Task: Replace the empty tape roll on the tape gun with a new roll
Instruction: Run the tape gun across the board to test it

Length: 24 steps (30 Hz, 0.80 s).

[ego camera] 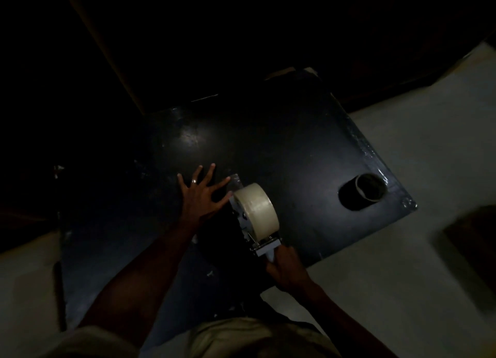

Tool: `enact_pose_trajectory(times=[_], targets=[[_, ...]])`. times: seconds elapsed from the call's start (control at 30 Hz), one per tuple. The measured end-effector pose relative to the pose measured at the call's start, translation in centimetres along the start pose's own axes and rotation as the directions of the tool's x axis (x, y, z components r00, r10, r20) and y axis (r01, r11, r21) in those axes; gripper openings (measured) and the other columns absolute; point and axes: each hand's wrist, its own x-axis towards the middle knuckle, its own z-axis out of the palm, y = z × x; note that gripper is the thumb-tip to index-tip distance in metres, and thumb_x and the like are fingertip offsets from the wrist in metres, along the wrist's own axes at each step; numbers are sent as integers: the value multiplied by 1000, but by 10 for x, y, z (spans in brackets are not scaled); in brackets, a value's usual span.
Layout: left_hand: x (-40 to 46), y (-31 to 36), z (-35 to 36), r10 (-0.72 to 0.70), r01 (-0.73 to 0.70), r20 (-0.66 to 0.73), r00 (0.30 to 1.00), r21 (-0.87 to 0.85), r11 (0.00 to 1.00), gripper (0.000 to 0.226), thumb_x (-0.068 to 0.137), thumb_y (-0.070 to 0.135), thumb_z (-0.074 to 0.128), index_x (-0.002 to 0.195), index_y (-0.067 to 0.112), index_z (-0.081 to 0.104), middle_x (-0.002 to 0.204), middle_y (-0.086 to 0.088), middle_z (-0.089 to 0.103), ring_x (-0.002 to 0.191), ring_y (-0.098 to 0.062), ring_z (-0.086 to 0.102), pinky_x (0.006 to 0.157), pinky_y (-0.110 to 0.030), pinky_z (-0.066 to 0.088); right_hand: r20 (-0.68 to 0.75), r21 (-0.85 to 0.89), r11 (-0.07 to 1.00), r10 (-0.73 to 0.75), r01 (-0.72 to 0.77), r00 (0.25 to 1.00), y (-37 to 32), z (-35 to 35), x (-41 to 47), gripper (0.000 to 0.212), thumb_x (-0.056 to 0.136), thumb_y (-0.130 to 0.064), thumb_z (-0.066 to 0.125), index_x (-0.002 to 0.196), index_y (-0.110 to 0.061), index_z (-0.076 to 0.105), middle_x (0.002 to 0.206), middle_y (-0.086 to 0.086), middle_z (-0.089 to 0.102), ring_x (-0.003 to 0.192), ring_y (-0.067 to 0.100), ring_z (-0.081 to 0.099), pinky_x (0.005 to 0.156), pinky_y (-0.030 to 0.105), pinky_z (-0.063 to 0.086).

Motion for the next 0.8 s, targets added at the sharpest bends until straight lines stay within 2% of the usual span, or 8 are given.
enact_pose_trajectory(times=[0.07, 0.2, 0.27, 0.37, 0.43, 0.57, 0.7, 0.8], targets=[[-5, 12, 6, -80, 82, 24, 996, -68, 994, 73, 64, 80, 27, 133, 57, 36, 160, 8, 14, 148, -28, 5, 105, -73, -8, -2, -7, 1000, 14, -14, 1000, 4, 3, 0, 14, 89, -22, 43, 77, -20, 37, 76, -6, 41, 61, 8, 38, 53, 22, 20], [-9, 17, 5, -140, 145, 58, 988, -87, 986, 83, 55, 83, 26, 134, 58, 34, 160, 9, 11, 148, -27, 0, 106, -72, -10, 119, 28, 976, 210, -215, 970, 17, 12, -11, 14, 85, -33, 46, 83, -19, 43, 68, 19, 60, 64, 31, 57, 57, 39, 40], [-8, 18, 2, -155, 160, 63, 986, -94, 983, 81, 57, 82, 24, 134, 57, 35, 160, 9, 10, 148, -27, -1, 107, -70, -10, 161, 64, 951, 288, -302, 944, 8, 8, -4, 25, 81, -38, 46, 82, -14, 52, 70, 24, 63, 66, 38, 62, 57, 46, 50], [-8, 21, 3, -177, 181, 47, 983, -103, 978, 67, 70, 76, 22, 133, 57, 36, 160, 9, 13, 148, -27, 2, 108, -71, -6, 164, 47, 976, 202, -213, 965, -2, 2, 0, 13, 82, -33, 44, 82, -20, 47, 69, 24, 63, 63, 39, 65, 52, 48, 52], [-7, 22, 5, -182, 184, 25, 983, -112, 977, 60, 77, 71, 21, 132, 57, 38, 159, 9, 16, 148, -27, 5, 108, -71, -5, 175, 66, 970, 222, -236, 959, -6, -2, 1, 21, 82, -36, 43, 84, -17, 53, 74, 24, 64, 69, 38, 66, 57, 48, 52], [-11, 20, 16, -134, 134, 2, 991, -34, 990, 45, 93, 54, 31, 138, 51, 34, 159, -2, 19, 146, -32, 12, 106, -75, 2, 172, 59, 924, 364, -379, 915, -11, -1, -1, 59, 79, -54, 42, 86, 1, 64, 86, 19, 69, 85, 36, 67, 71, 47, 52], [-16, 17, 17, -40, 39, 32, 999, 36, 999, 52, 93, 50, 29, 143, 49, 18, 161, -7, 7, 146, -33, 13, 103, -76, 1, 224, 26, 881, 456, -473, 861, -18, -3, 3, 42, 79, -53, 46, 80, -13, 61, 83, 13, 69, 82, 30, 66, 71, 44, 53], [-21, 18, 15, 38, -46, 92, 995, 82, 996, 53, 89, 50, 25, 141, 49, 16, 161, -4, 1, 147, -32, 9, 105, -74, 0, 248, 7, 887, 446, -462, 860, -20, -6, 4, 45, 78, -54, 44, 79, -12, 60, 84, 14, 69, 84, 32, 67, 71, 43, 52]])
